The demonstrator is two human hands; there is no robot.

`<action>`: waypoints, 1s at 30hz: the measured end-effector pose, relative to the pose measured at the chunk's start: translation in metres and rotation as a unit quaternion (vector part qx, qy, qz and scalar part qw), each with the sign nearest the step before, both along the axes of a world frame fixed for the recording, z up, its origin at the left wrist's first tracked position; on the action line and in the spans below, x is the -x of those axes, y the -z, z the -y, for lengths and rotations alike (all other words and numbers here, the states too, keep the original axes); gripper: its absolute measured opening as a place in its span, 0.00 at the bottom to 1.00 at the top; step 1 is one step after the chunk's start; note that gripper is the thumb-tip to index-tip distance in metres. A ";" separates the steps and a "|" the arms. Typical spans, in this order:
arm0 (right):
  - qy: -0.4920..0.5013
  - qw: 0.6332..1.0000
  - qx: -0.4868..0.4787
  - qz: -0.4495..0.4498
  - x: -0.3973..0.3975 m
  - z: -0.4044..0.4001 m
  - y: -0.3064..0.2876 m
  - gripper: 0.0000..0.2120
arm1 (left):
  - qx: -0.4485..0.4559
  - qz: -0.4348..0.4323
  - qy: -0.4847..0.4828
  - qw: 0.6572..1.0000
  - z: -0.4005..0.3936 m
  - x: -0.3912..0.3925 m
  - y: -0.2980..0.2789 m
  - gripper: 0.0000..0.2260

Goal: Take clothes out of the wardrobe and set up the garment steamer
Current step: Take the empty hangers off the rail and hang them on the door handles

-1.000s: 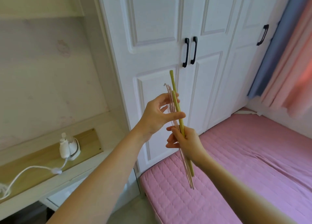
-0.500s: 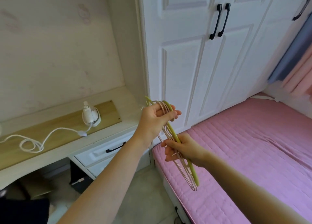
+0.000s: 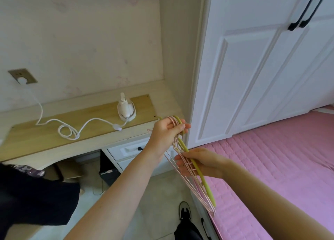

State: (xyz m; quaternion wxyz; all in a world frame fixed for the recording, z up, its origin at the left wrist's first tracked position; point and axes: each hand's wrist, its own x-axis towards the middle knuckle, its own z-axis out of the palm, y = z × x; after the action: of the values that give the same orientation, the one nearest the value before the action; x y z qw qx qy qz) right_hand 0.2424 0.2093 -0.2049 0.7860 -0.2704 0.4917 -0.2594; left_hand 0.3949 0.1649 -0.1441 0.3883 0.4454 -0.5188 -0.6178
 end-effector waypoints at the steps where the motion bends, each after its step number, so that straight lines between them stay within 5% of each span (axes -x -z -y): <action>1: 0.004 1.000 -0.003 0.006 0.000 0.009 0.001 0.15 | -0.001 -0.002 -0.002 1.000 0.007 -0.001 0.001 0.07; 15: -0.041 0.998 0.020 0.038 0.019 0.191 -0.001 0.10 | -0.007 -0.023 -0.049 0.998 0.164 0.020 -0.013 0.08; 23: -0.012 0.998 0.057 -0.022 0.009 0.267 0.008 0.08 | -0.019 -0.032 -0.103 0.994 0.232 0.021 -0.013 0.10; 30: 0.062 0.990 0.080 -0.094 -0.010 0.313 0.029 0.09 | -0.118 -0.094 -0.126 0.980 0.280 0.004 -0.005 0.15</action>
State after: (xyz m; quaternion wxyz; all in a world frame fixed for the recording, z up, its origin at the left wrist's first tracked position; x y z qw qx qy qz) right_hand 0.2524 -0.1037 -0.2338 0.6945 -0.3246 0.5573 -0.3190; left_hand 0.3906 -0.1148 -0.1389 0.4546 0.4897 -0.3429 -0.6603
